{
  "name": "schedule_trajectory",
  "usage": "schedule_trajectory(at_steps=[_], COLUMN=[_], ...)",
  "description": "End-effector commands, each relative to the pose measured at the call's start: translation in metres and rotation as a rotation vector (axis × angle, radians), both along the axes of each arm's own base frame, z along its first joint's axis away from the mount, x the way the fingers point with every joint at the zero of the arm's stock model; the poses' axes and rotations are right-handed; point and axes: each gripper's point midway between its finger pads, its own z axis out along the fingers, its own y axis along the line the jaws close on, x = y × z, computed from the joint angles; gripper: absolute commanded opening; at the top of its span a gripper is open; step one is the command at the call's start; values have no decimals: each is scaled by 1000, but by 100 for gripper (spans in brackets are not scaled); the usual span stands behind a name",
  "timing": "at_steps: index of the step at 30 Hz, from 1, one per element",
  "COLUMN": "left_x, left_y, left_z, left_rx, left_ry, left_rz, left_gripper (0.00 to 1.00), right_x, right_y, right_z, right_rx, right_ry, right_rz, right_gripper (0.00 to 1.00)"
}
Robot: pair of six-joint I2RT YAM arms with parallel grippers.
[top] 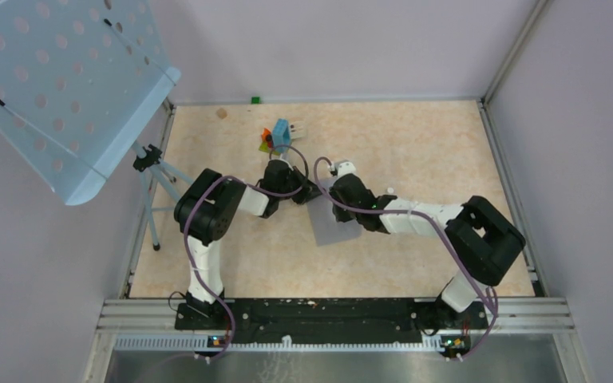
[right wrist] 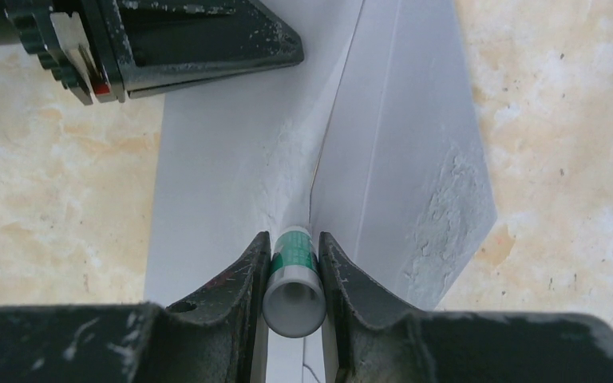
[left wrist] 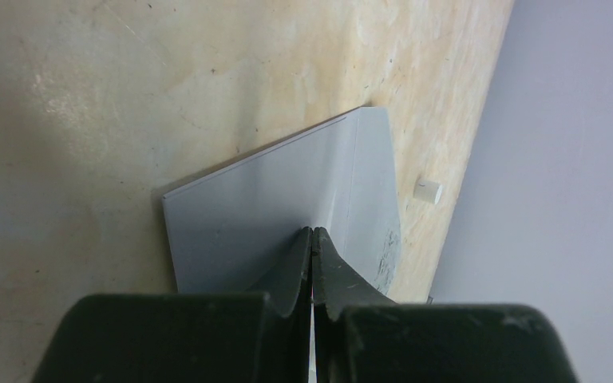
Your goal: Place the letter into the envelope and seal it
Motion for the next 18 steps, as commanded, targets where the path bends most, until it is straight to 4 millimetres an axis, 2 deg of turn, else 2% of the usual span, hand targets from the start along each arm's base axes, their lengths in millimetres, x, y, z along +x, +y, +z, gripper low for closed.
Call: schedule_trajectory(at_steps=[1,9,18], left_x=[-23,-24,-25], left_y=[37,38,37], left_z=[-76,-76,-77], left_rx=[204,202,199], left_ry=[181,182,183], left_rz=[78,80,75], left_gripper=[0,0,0], right_x=[-57,-62,-36], right_y=[-38,-37,-18], right_z=[-47,-46,-38], right_rx=[-162,-146,-123], right_ry=[205,206,144], right_rz=[30,25,-10], right_gripper=[0,0,0])
